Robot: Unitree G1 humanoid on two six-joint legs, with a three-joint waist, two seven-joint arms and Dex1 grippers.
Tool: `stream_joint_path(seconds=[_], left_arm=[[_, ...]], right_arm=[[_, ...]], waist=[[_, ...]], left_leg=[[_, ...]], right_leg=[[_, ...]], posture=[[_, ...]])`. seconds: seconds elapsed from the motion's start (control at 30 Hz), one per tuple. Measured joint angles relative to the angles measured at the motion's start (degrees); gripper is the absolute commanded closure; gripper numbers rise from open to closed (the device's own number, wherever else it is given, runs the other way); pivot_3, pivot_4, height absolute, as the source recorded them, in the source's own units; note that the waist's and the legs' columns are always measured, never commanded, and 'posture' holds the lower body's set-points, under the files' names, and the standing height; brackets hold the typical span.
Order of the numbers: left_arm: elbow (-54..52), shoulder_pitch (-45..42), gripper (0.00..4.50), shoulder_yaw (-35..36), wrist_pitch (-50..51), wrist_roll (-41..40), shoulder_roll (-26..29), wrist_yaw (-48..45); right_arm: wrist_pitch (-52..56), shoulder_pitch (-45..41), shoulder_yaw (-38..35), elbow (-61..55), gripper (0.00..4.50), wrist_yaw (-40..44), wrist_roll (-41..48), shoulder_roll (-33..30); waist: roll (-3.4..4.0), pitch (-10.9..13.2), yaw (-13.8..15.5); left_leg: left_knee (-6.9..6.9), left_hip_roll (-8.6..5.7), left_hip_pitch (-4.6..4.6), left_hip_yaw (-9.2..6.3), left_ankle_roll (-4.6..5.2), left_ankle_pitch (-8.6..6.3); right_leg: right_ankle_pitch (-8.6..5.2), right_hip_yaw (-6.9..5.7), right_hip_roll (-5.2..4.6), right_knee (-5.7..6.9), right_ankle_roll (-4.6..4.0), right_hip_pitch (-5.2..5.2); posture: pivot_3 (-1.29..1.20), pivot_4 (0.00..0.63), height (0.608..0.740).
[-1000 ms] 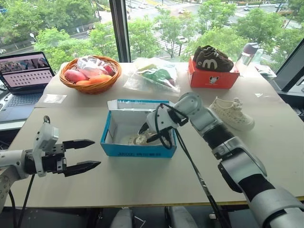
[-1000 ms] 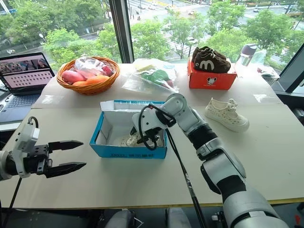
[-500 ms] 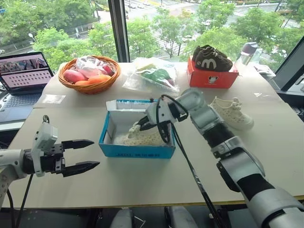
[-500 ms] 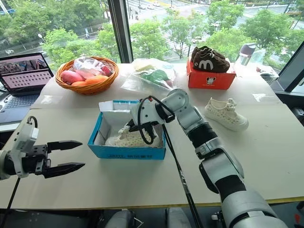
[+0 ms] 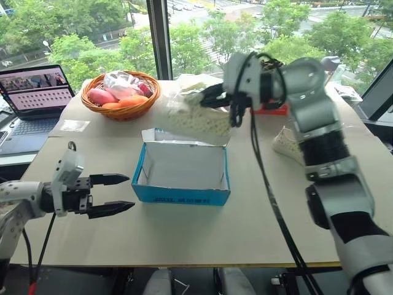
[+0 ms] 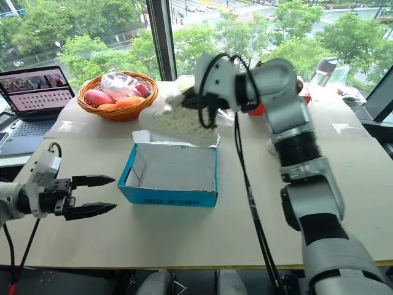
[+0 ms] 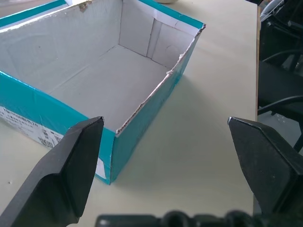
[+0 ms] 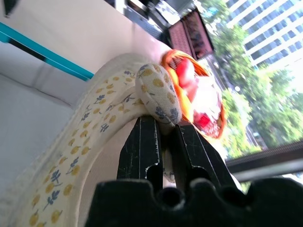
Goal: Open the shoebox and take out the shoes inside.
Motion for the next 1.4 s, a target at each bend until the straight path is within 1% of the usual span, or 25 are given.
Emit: stream_joint_path(seconds=[0.1, 0.2, 0.27, 0.33, 0.43, 0.5, 0.6, 0.67, 0.73, 0.8, 0.87, 0.9, 0.93, 1.0, 1.03, 1.07, 1.13, 1.2, 1.23, 1.27, 1.3, 1.33, 1.4], left_arm=[[2.1, -3.8, 0.00, -3.3, -0.5, 1.0, -0.7, -1.2], [3.9, -6.1, 0.00, -5.2, -0.8, 1.9, -1.0, -2.1], [4.4, -7.1, 0.00, -5.8, -1.1, 1.9, -1.1, -2.6], [5.4, -8.2, 0.00, -6.3, -1.3, 2.2, -1.1, -3.2], [5.9, -9.1, 0.00, -7.2, -1.4, 2.8, -1.1, -3.8], [5.9, -9.5, 0.00, -7.8, -1.5, 3.1, -1.2, -3.9], [5.9, -9.8, 0.00, -7.9, -1.4, 3.1, -1.4, -3.8], [5.6, -9.5, 0.00, -7.9, -1.4, 3.1, -1.4, -3.8], [5.1, -8.7, 0.00, -7.7, -1.2, 3.0, -1.4, -3.7], [4.4, -7.5, 0.00, -7.0, -1.0, 2.7, -1.4, -3.4], [3.5, -6.6, 0.00, -6.1, -0.8, 2.4, -1.3, -3.0], [3.1, -6.1, 0.00, -5.5, -0.4, 2.1, -1.2, -2.7], [2.8, -5.8, 0.00, -5.1, -0.1, 2.0, -1.0, -2.5], [2.6, -5.3, 0.00, -4.7, 0.0, 2.0, -1.0, -1.2], [2.9, -5.5, 0.00, -4.0, 0.0, 2.2, -1.3, 0.4], [3.2, -5.7, 0.00, -3.6, 0.0, 2.5, -1.5, 1.5], [4.1, -6.0, 0.00, -1.9, 0.0, 3.0, -2.1, 4.4], [4.6, -5.0, 0.00, 1.0, -0.5, 3.1, -2.8, 6.8], [5.1, -5.0, 0.00, 3.1, -1.0, 2.9, -4.1, 8.7], [5.8, -5.6, 0.00, 6.4, -1.1, 1.4, -6.7, 11.6], [6.7, -6.7, 0.00, 10.4, -1.0, -0.8, -9.3, 15.4], [7.3, -7.6, 0.00, 13.9, -1.0, -2.5, -10.8, 18.5], [7.4, -6.8, 0.00, 19.5, -1.4, -3.7, -11.6, 22.7]], right_arm=[[1.9, 2.0, -4.0, 0.0, 4.49, -1.3, 0.4, -6.3], [1.9, 6.9, -6.0, 1.2, 4.49, -3.0, -0.5, -12.3], [1.8, 9.6, -6.3, 2.1, 4.49, -3.6, -0.8, -14.2], [1.7, 14.1, -8.1, 3.0, 4.49, -4.3, 0.0, -14.5], [0.4, 18.9, -8.2, 3.7, 4.49, -4.5, 0.2, -13.6], [-0.5, 20.5, -7.8, 5.0, 4.49, -4.5, 0.2, -12.1], [-1.8, 20.9, -7.4, 9.1, 4.49, -4.7, -0.1, -10.8], [-3.8, 20.9, -6.9, 11.9, 3.52, -5.1, -0.8, -10.8], [-6.0, 21.2, -5.9, 14.7, 2.98, -5.4, -2.1, -10.8], [-7.1, 22.1, -5.7, 16.5, 2.23, -5.3, -2.5, -10.9], [-7.4, 22.5, -5.7, 17.7, 1.66, -4.9, -2.5, -11.0], [-7.4, 22.5, -5.7, 17.7, 1.25, -4.5, -2.4, -11.3], [-7.4, 22.5, -5.7, 17.7, 0.99, -4.1, -2.3, -11.5], [-5.5, 22.5, -6.0, 17.2, 0.23, -2.7, -1.3, -12.0], [-2.9, 22.4, -6.3, 16.3, 0.04, -1.9, 0.0, -12.1], [-0.8, 22.3, -6.7, 15.3, 0.04, -1.4, 0.9, -12.1], [6.7, 22.2, -8.7, 10.9, 0.04, 0.3, 5.0, -12.1], [15.2, 22.4, -11.7, 4.1, 0.04, 0.6, 10.6, -12.1], [18.8, 23.3, -13.8, 0.4, 0.04, 0.1, 13.0, -12.3], [21.6, 24.9, -16.1, -3.0, 0.04, -1.4, 15.2, -12.2], [23.8, 27.0, -19.1, -5.9, 0.04, -4.6, 16.9, -11.1], [25.2, 28.7, -21.3, -7.7, 0.04, -7.7, 18.1, -9.8], [26.9, 33.5, -24.9, -11.5, 0.04, -14.4, 19.5, -6.6]], waist=[[-0.01, 0.0, 0.2], [-0.02, 0.0, -0.1], [-0.02, 0.0, -0.4], [-0.02, 0.0, -1.0], [-0.02, 0.0, -1.6], [0.00, 0.0, -1.9], [0.02, 0.0, -1.7], [0.02, 0.1, -1.5], [0.02, 0.1, -1.5], [0.01, 0.1, -1.5], [0.01, 0.1, -1.5], [0.01, 0.1, -1.5], [0.01, 0.1, -1.6], [0.01, 0.1, -1.6], [0.01, 0.1, -1.7], [0.01, 0.1, -1.7], [0.01, 0.1, -1.6], [0.02, 0.1, -1.6], [0.02, 0.1, -1.5], [0.00, 0.0, -1.1], [-0.16, 0.0, -0.8], [-0.32, -0.1, -0.5], [-0.41, -0.2, -0.2]], left_leg=[[0.00, -0.01, -0.09, -0.01, 0.00, 0.00], [0.00, -0.03, -0.11, 0.03, 0.01, 0.00], [0.00, -0.02, -0.11, 0.06, 0.01, 0.00], [0.00, 0.01, -0.05, 0.07, 0.02, 0.00], [0.00, 0.01, 0.04, 0.07, 0.02, 0.01], [0.00, -0.01, 0.08, 0.16, 0.02, 0.01], [0.00, -0.03, 0.05, 0.16, 0.02, 0.01], [0.00, -0.03, 0.02, 0.15, 0.02, 0.00], [0.01, -0.06, 0.00, 0.15, 0.02, 0.00], [0.01, -0.06, -0.01, 0.15, 0.02, 0.00], [0.03, -0.06, -0.01, 0.15, 0.02, 0.01], [0.04, -0.06, 0.01, 0.15, 0.02, 0.01], [0.04, -0.05, 0.04, 0.15, 0.02, 0.01], [0.04, -0.04, 0.13, 0.15, 0.02, 0.00], [0.04, -0.03, 0.15, 0.15, 0.02, 0.00], [0.04, -0.03, 0.15, 0.15, 0.02, 0.00], [0.03, -0.03, 0.14, 0.15, 0.02, 0.00], [0.02, 0.00, 0.10, 0.13, 0.04, -0.01], [0.01, -0.01, 0.10, 0.10, 0.05, -0.02], [0.03, 0.01, 0.10, 0.04, 0.05, -0.02], [0.06, 0.05, 0.04, -0.04, 0.05, -0.02], [0.10, 0.05, 0.02, -0.06, 0.05, -0.02], [0.11, -0.02, 0.05, -0.02, 0.05, -0.02]], right_leg=[[-0.01, -0.02, 0.00, -0.02, 0.02, -0.03], [-0.04, 0.03, -0.02, -0.08, 0.07, -0.04], [-0.04, 0.06, 0.00, -0.08, 0.08, -0.05], [-0.05, 0.10, 0.04, 0.00, 0.08, -0.04], [-0.05, 0.15, 0.05, 0.06, 0.09, 0.00], [-0.05, 0.27, 0.05, 0.07, 0.10, 0.00], [-0.05, 0.28, 0.04, 0.06, 0.11, -0.01], [-0.06, 0.26, 0.03, 0.02, 0.12, 0.00], [-0.06, 0.26, 0.00, 0.00, 0.13, 0.00], [-0.06, 0.26, -0.01, -0.01, 0.15, 0.00], [-0.06, 0.26, -0.01, 0.02, 0.15, 0.00], [-0.06, 0.26, -0.01, 0.04, 0.15, 0.01], [-0.06, 0.27, 0.00, 0.04, 0.15, 0.02], [-0.06, 0.27, 0.01, 0.06, 0.16, 0.09], [-0.06, 0.28, 0.02, 0.06, 0.16, 0.09], [-0.06, 0.28, 0.02, 0.08, 0.16, 0.10], [-0.06, 0.28, 0.03, 0.08, 0.16, 0.08], [-0.06, 0.28, 0.02, 0.06, 0.15, 0.05], [-0.06, 0.24, 0.02, 0.06, 0.15, 0.08], [-0.06, 0.15, 0.02, 0.04, 0.15, 0.11], [-0.06, 0.04, 0.02, 0.03, 0.15, 0.12], [-0.06, 0.02, 0.04, 0.04, 0.15, 0.11], [-0.05, 0.08, -0.04, 0.07, 0.16, 0.15]], posture=[[0.00, 0.150, 0.740], [0.00, 0.150, 0.740], [0.00, 0.150, 0.740], [0.00, 0.150, 0.740], [0.00, 0.150, 0.740], [0.00, 0.150, 0.740], [0.00, 0.150, 0.740], [0.00, 0.150, 0.740], [0.00, 0.150, 0.740], [0.00, 0.150, 0.740], [0.00, 0.150, 0.740], [0.00, 0.150, 0.740], [0.00, 0.150, 0.740], [0.00, 0.150, 0.740], [0.00, 0.150, 0.740], [0.00, 0.150, 0.740], [0.00, 0.150, 0.740], [0.00, 0.150, 0.740], [0.00, 0.150, 0.740], [0.00, 0.150, 0.740], [0.00, 0.150, 0.740], [0.00, 0.150, 0.740], [0.00, 0.150, 0.740]])
